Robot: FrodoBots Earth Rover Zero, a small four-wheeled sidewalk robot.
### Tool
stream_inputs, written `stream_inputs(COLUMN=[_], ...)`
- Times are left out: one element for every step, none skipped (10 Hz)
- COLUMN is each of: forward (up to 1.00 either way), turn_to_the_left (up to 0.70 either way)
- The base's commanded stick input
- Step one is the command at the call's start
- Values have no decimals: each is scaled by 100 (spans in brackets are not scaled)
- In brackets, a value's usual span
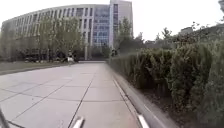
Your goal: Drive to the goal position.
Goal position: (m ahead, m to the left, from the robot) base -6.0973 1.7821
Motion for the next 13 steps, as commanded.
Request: stream_inputs(forward=[4,4,4,4,4,4,4,4,0,2,3,0,3], turn_to_the_left=[0,0,0,0,0,0,0,0,0,0,0,0,0])
